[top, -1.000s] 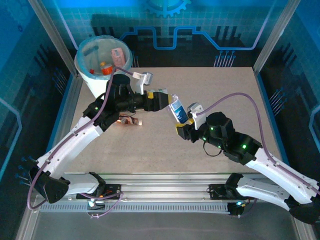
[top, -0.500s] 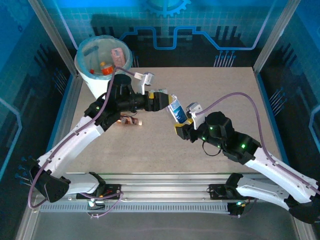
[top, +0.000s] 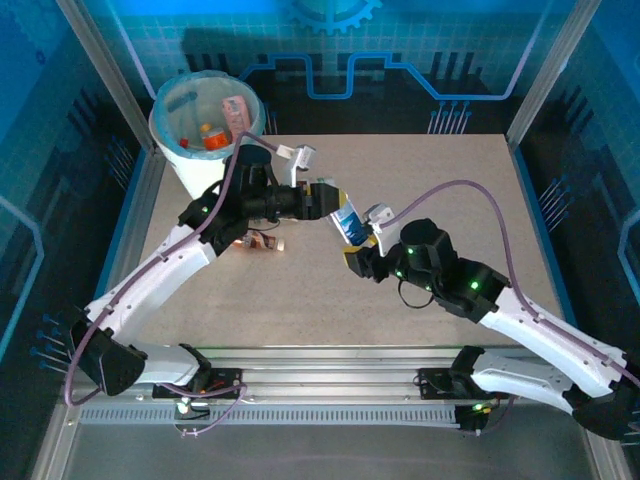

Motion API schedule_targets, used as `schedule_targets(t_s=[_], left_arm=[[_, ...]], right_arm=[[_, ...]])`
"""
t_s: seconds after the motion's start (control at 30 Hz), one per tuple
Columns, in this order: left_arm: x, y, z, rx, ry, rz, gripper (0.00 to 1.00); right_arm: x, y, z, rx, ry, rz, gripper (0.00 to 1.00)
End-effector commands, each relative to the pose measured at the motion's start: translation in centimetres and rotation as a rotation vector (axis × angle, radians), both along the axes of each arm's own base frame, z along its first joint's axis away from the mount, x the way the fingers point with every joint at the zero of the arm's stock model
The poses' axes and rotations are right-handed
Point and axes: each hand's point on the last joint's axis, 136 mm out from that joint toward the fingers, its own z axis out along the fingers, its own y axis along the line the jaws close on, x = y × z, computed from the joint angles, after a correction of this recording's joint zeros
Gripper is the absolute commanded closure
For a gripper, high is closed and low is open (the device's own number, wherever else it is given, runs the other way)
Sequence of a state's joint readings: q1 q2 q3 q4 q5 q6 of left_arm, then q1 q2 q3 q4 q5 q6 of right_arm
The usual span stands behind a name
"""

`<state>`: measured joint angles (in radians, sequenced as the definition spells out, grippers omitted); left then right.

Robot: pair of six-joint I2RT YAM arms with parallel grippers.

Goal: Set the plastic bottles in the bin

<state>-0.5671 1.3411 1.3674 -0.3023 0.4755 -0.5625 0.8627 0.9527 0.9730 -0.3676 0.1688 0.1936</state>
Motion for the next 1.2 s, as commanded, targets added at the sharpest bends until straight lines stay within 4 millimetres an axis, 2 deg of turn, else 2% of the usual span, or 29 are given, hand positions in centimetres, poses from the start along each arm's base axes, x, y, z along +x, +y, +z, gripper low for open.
schedule_targets(t_s=[0.0,0.17,0.23,0.33,0.43,0.73,0.87,1.17], left_arm=[[-0.8,-1.0,3.0,-0.053,-0.057,-0.069,0.51],[-0.1,-1.2,3.8,-0.056,-0.081,-0.057,0.53],[0.2,-1.3,3.7,-0.057,-0.076,-0.051,0.48],[0.4,-1.5,3.2,-0.051,-0.060,-0.055,0.43],[0.5,-1.6,2.3,-0.041,-0.041,-0.055,0.44],[0.4,-1.6,1.8,-0.029,-0.032,-0.063,0.58],[0.4,-1.3,2.4,-0.024,-0.058,-0.047,0.61],[0.7,-0.5,3.2,-0.015,-0.099,0.004,0.76]], right_arm=[[0.9,0.3,3.8,0.051,-0.083,-0.008,0.56],[1.1,0.5,4.7,0.071,-0.113,-0.007,0.56],[1.3,0.6,4.8,0.072,-0.123,-0.007,0.56],[1.5,0.9,4.9,0.071,-0.126,-0.001,0.56],[1.6,1.2,4.9,0.070,-0.121,0.012,0.56],[2.0,1.7,4.9,0.075,-0.111,0.017,0.56],[2.1,1.8,4.8,0.077,-0.108,0.016,0.55],[2.2,2.3,4.7,0.072,-0.101,0.030,0.50]])
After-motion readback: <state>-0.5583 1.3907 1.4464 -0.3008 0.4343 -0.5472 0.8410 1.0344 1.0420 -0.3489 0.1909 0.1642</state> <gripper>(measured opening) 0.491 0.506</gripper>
